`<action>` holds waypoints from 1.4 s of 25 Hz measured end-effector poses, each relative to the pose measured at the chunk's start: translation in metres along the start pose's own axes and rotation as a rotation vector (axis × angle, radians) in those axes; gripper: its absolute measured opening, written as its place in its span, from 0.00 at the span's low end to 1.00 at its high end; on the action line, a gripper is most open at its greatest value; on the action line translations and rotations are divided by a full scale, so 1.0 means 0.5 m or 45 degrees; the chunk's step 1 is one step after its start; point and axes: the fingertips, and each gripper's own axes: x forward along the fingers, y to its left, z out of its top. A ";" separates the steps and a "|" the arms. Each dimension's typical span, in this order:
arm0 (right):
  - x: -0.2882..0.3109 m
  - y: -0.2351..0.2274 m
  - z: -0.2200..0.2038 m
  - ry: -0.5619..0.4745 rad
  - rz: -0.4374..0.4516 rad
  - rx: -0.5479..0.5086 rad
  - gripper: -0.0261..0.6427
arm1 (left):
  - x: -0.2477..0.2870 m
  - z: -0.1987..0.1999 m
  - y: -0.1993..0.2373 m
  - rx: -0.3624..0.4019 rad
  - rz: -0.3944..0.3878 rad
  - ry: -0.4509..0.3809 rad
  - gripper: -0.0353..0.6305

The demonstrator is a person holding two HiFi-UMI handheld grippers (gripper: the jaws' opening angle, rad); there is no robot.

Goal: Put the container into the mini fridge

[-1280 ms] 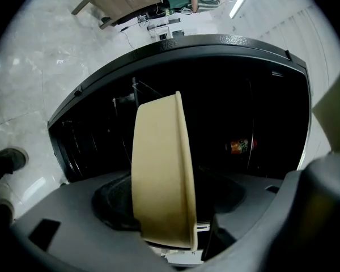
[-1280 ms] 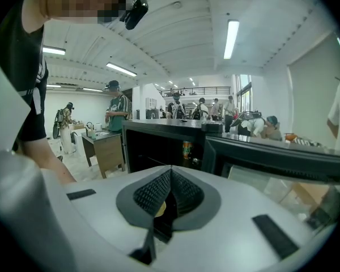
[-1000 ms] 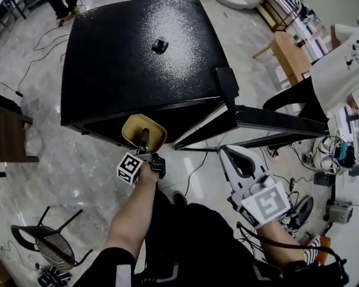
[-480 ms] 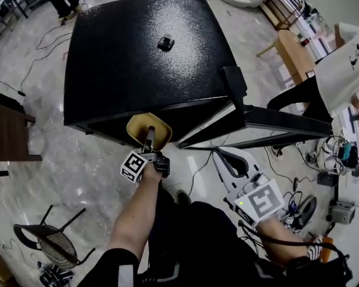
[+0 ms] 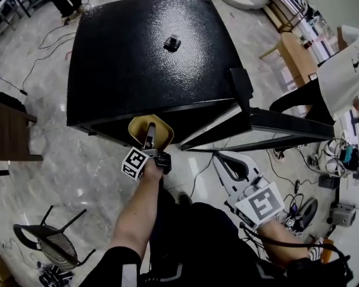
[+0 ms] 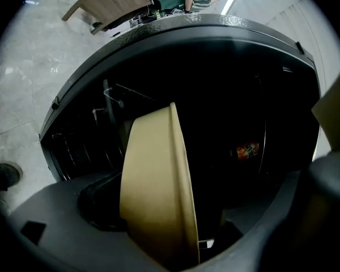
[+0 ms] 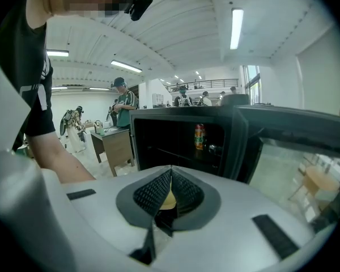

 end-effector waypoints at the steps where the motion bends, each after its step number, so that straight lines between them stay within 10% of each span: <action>1: -0.001 0.000 -0.001 0.000 -0.001 0.003 0.06 | 0.001 -0.003 0.001 0.004 0.006 0.003 0.73; 14: 0.010 0.005 -0.019 0.010 -0.002 0.012 0.06 | -0.100 -0.023 0.008 0.092 -0.025 0.053 0.74; 30: -0.048 0.048 0.027 -0.007 0.041 -0.012 0.06 | -0.267 -0.034 -0.055 0.507 -0.065 0.234 0.71; 35: -0.086 0.037 0.052 -0.024 -0.013 -0.019 0.06 | -0.255 -0.039 -0.020 0.693 0.100 0.281 0.09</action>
